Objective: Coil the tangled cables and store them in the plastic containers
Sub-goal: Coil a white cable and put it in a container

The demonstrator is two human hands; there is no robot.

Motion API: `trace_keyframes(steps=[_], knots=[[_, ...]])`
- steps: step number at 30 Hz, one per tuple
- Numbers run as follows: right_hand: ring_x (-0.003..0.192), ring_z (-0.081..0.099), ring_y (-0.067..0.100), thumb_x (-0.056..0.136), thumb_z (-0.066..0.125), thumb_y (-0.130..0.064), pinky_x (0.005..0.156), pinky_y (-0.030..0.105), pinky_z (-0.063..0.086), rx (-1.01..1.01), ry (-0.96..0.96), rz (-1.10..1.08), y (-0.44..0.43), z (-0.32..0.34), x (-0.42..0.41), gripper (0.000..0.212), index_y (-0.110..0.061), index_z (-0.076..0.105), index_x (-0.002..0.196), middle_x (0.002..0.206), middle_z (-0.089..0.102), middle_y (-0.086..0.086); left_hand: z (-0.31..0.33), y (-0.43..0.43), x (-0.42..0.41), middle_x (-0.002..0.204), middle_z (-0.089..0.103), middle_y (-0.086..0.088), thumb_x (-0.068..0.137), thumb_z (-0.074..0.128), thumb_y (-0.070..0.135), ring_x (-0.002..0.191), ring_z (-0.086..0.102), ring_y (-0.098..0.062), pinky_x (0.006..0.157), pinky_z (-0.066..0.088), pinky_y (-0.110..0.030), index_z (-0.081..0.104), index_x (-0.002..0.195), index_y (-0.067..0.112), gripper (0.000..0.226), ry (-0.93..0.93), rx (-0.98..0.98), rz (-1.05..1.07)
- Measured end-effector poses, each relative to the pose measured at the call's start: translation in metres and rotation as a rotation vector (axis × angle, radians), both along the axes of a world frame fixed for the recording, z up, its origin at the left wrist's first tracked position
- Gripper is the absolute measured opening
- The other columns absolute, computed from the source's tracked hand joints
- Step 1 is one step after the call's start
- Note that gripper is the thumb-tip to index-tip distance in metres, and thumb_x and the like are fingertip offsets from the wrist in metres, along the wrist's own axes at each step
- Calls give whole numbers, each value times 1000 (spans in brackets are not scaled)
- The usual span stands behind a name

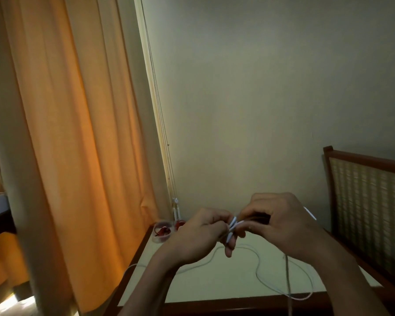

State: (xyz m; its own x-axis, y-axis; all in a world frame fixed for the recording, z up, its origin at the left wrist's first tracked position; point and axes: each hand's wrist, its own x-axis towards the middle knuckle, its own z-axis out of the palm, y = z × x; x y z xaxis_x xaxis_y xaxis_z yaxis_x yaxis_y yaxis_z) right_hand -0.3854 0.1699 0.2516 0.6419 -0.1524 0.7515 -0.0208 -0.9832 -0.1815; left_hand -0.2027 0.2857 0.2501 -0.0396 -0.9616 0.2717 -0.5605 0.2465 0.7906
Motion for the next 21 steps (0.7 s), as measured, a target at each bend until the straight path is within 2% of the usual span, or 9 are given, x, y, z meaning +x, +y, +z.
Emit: trace_keyframes(steps=[2, 5, 8, 9, 11, 14, 16, 18, 21], knots=[[76, 65, 3, 81, 82, -29, 64, 15, 50, 36, -14, -11, -1, -2, -1, 8, -27, 79, 88, 78, 66, -19, -2, 1, -2, 83, 65, -8, 95, 40, 9, 78, 65, -21, 82, 52, -32, 68, 106, -1, 31, 1, 15, -33], [78, 65, 5, 84, 80, -21, 66, 16, 50, 13, -49, -9, -6, -1, 0, 9, -23, 78, 93, 84, 66, -17, -5, 0, -1, 85, 62, -12, 91, 44, 6, 80, 63, -26, 86, 53, -47, 65, 107, -5, 28, 78, 18, -55], [77, 65, 9, 84, 79, -21, 66, 14, 47, 53, -146, 9, -8, 6, 1, 7, -20, 78, 91, 83, 67, -15, -9, 4, 3, 88, 62, -16, 96, 44, -1, 83, 64, -30, 86, 52, -45, 65, 108, -5, 24, 153, 59, -141], [75, 65, 10, 82, 80, -21, 65, 14, 47, 91, -181, 20, -9, 7, 3, 7, -19, 79, 89, 82, 68, -14, -10, 6, 4, 89, 63, -16, 98, 44, -2, 84, 64, -32, 87, 52, -44, 65, 108, -5, 23, 185, 67, -174], [73, 66, 14, 80, 82, -17, 65, 22, 50, 211, -216, 51, -10, 6, 11, 6, -19, 80, 85, 79, 70, -11, -13, 9, 5, 90, 64, -18, 98, 44, -2, 85, 66, -35, 91, 51, -51, 67, 107, -1, 25, 275, 61, -223], [73, 68, 13, 83, 80, -10, 65, 26, 53, 429, -193, 96, -17, -7, 27, 9, -19, 80, 84, 79, 72, -9, -18, 6, 8, 90, 67, -18, 96, 45, 2, 86, 67, -37, 96, 48, -59, 68, 107, 1, 25, 396, 31, -258], [66, 65, 6, 88, 74, -7, 58, 17, 47, 553, -158, 118, -22, -16, 34, 10, -15, 80, 86, 77, 72, -7, -21, 2, 9, 91, 67, -19, 96, 47, 5, 88, 67, -38, 94, 49, -55, 69, 108, 1, 25, 495, -5, -265], [56, 59, 2, 92, 69, -6, 52, 11, 41, 642, -134, 143, -24, -27, 40, 12, -10, 80, 88, 68, 68, -8, -24, -2, 7, 94, 66, -20, 96, 48, 9, 92, 67, -38, 90, 53, -46, 69, 110, -1, 27, 611, -51, -263], [49, 48, 5, 97, 63, -13, 46, 16, 35, 757, -86, 129, -25, -46, 49, 20, -14, 78, 85, 62, 63, -3, -27, -10, 1, 103, 67, -23, 97, 50, 9, 103, 66, -40, 95, 55, -45, 67, 115, -5, 28, 802, -157, -252]])
